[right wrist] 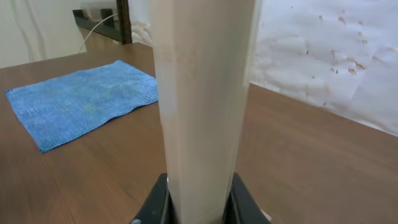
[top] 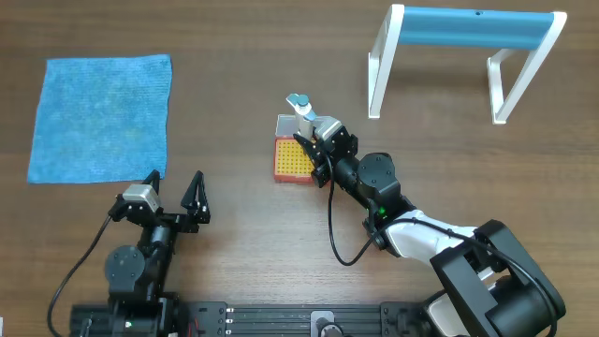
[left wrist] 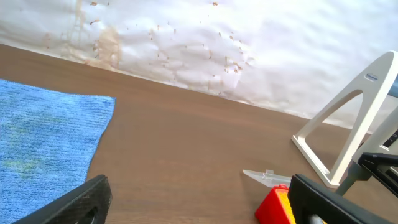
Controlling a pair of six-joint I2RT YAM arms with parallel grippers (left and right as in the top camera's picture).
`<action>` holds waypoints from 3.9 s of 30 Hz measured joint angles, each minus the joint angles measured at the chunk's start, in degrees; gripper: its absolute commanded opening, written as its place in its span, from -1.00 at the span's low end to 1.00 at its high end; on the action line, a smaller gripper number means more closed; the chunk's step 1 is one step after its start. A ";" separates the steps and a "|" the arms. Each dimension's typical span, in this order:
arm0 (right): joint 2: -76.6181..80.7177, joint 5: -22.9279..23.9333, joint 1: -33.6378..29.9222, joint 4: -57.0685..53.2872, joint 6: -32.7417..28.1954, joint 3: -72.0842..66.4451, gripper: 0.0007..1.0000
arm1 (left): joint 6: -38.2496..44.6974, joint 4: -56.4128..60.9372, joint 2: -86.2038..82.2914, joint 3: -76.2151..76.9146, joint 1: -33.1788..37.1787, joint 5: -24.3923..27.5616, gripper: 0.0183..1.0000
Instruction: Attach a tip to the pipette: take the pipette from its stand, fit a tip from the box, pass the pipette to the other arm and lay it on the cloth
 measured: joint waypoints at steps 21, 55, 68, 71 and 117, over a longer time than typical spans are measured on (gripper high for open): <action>-0.33 0.02 0.00 -0.42 0.00 -0.02 -0.86 | 0.00 0.00 0.00 0.00 0.00 0.00 0.84; -2.01 1.03 0.00 -1.88 0.85 -0.33 -0.86 | 0.00 0.00 0.00 0.00 0.00 0.00 0.84; -2.25 -0.02 0.00 -3.23 0.85 -0.33 -0.86 | 0.00 0.00 0.00 0.00 0.00 0.00 0.84; -2.25 -0.02 0.00 -3.21 0.85 -0.33 -0.86 | 0.00 0.00 0.00 0.00 0.00 0.00 0.84; 1.95 -1.53 0.00 -2.16 0.85 1.86 -0.86 | 0.00 0.00 0.00 0.00 0.00 0.00 0.84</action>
